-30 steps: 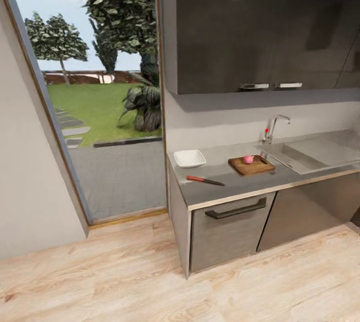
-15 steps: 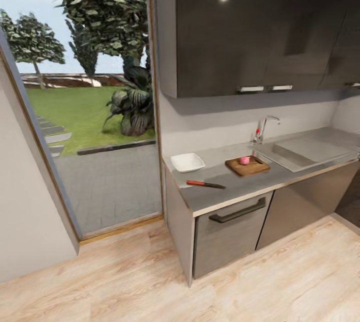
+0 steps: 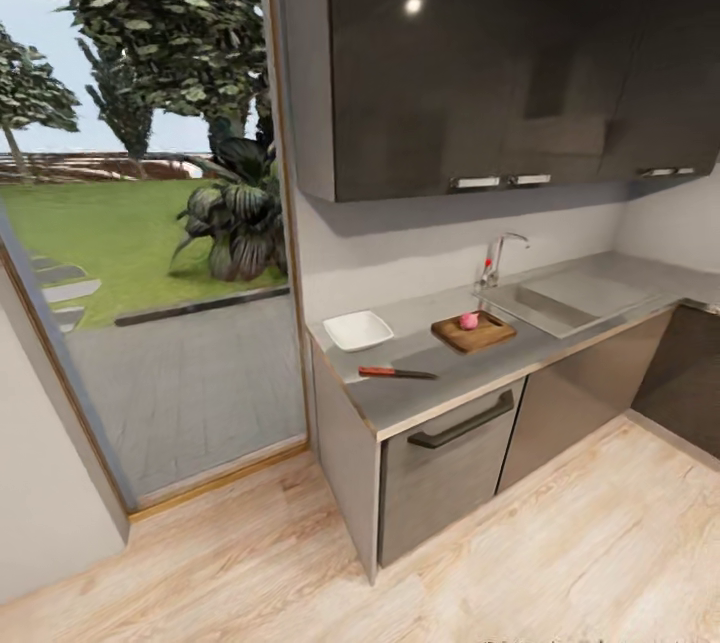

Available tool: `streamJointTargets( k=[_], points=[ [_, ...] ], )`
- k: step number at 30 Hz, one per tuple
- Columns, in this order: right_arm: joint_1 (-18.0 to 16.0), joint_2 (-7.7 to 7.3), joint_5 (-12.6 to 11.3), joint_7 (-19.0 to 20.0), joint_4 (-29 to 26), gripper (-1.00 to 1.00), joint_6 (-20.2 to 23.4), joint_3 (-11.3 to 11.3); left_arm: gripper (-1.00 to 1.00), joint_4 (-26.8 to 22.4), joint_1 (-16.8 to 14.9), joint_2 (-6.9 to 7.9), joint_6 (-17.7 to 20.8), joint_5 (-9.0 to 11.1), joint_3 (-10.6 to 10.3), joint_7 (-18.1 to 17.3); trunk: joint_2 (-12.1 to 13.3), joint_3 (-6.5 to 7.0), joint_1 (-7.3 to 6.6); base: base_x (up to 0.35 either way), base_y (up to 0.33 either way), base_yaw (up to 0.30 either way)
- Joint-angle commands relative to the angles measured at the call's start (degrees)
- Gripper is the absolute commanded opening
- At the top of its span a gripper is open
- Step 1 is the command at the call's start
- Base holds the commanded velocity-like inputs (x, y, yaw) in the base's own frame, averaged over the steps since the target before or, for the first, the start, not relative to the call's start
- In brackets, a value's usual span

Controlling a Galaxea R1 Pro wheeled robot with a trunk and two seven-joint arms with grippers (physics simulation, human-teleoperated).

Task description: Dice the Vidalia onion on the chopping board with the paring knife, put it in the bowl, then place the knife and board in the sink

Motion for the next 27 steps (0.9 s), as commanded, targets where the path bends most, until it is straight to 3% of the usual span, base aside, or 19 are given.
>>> streamJointTargets(
  k=[1,12,27],
  points=[
    [0.00,-0.09,-0.41,-0.46,-0.07,1.00,-0.12,0.48,1.00,-0.06,0.03,0.07,-0.11,0.61,-0.32,-0.09,-0.06,0.02,0.03,0.006,0.002,-0.215],
    [0.00,-0.09,-0.41,-0.46,-0.07,1.00,-0.12,0.48,1.00,0.00,0.03,0.07,-0.11,0.61,-0.32,-0.09,-0.06,0.68,0.03,0.066,0.031,-0.214],
    [0.00,-0.09,-0.41,-0.46,-0.07,1.00,-0.12,0.48,1.00,0.03,0.03,0.07,-0.11,0.52,-0.32,-0.09,-0.06,1.57,0.03,0.135,0.238,-0.214]
  ],
)
